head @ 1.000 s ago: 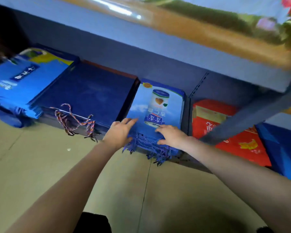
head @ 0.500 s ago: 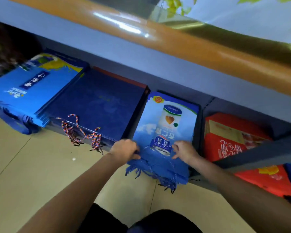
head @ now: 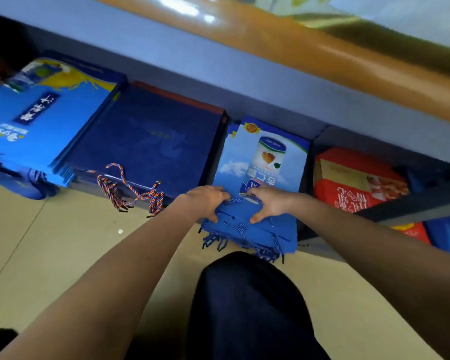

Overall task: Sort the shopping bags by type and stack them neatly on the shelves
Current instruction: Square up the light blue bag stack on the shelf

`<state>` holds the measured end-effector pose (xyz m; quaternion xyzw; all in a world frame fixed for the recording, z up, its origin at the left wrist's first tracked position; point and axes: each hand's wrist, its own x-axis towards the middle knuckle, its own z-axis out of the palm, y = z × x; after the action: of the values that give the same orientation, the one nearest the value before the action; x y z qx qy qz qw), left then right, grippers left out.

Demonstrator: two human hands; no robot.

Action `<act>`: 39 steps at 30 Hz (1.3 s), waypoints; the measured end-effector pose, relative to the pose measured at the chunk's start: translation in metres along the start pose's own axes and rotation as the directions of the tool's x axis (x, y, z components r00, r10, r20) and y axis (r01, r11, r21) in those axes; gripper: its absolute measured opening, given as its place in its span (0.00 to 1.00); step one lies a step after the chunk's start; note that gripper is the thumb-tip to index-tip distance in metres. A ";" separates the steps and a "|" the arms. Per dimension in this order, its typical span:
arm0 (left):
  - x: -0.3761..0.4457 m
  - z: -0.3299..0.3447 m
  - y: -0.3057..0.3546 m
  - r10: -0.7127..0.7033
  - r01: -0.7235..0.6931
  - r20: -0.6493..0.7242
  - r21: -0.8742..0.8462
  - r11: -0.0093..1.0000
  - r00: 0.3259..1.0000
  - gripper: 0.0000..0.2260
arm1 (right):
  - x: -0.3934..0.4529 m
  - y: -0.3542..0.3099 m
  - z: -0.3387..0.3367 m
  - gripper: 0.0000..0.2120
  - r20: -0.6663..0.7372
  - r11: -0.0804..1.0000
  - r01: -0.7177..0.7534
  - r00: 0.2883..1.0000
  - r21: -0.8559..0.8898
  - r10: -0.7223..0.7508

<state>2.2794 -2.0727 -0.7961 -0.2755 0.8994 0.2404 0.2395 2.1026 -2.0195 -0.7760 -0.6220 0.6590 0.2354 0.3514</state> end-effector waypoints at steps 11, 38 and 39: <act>0.026 -0.012 0.018 -0.070 0.078 -0.048 0.195 0.978 0.996 0.12 | -0.015 0.019 0.018 0.38 -0.015 0.994 -0.039 0.999 0.105 0.040; 0.023 -0.003 0.009 0.008 -0.008 0.001 0.125 0.992 1.000 0.33 | -0.050 0.012 0.090 0.23 -0.350 0.856 -0.387 0.793 0.343 0.499; 0.021 -0.002 0.006 0.016 -0.012 -0.021 0.152 0.988 1.000 0.33 | -0.047 0.011 0.089 0.23 -0.363 0.862 -0.387 0.791 0.327 0.493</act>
<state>2.2595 -2.0776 -0.8050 -0.2528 0.9195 0.1701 0.2482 2.1056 -1.9205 -0.7989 -0.4405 0.8706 0.0866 0.2014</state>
